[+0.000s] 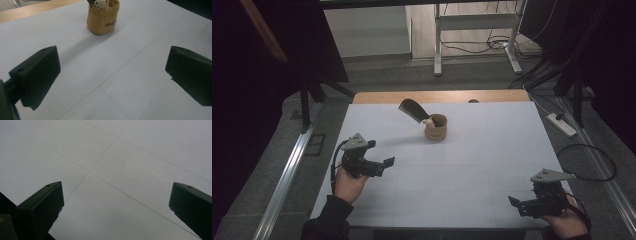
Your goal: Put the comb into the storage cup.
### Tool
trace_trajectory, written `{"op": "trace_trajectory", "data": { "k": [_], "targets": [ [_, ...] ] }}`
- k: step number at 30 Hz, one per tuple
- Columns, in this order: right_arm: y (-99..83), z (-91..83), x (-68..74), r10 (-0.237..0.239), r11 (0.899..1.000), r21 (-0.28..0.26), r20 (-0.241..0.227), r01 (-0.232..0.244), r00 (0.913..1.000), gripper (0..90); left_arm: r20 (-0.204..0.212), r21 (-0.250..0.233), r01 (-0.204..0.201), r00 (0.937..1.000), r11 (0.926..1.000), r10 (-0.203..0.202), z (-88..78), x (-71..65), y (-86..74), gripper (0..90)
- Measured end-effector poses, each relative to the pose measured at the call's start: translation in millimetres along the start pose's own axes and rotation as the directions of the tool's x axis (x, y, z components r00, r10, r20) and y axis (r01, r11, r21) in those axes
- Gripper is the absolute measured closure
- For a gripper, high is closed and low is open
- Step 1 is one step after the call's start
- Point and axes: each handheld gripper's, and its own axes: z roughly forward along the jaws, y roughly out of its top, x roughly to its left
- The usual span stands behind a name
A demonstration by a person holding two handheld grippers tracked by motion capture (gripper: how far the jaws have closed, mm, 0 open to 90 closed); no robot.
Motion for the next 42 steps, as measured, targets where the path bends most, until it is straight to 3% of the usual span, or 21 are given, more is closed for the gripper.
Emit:
{"op": "trace_trajectory", "data": {
  "k": [11,42],
  "targets": [
    [0.0,-0.2,0.0,0.002,1.0,-0.002,0.001,-0.002,1.0,0.0,-0.016,0.025,-0.002,0.9999,0.9997,0.003,-8.4,-5.8,-10.0,0.2],
    [0.0,-0.3,0.1,0.004,1.0,-0.003,0.008,-0.004,1.0,0.0,-0.047,0.056,0.044,0.998,0.9975,-0.042,-42.9,-15.2,-42.9,0.0]
  ]
}}
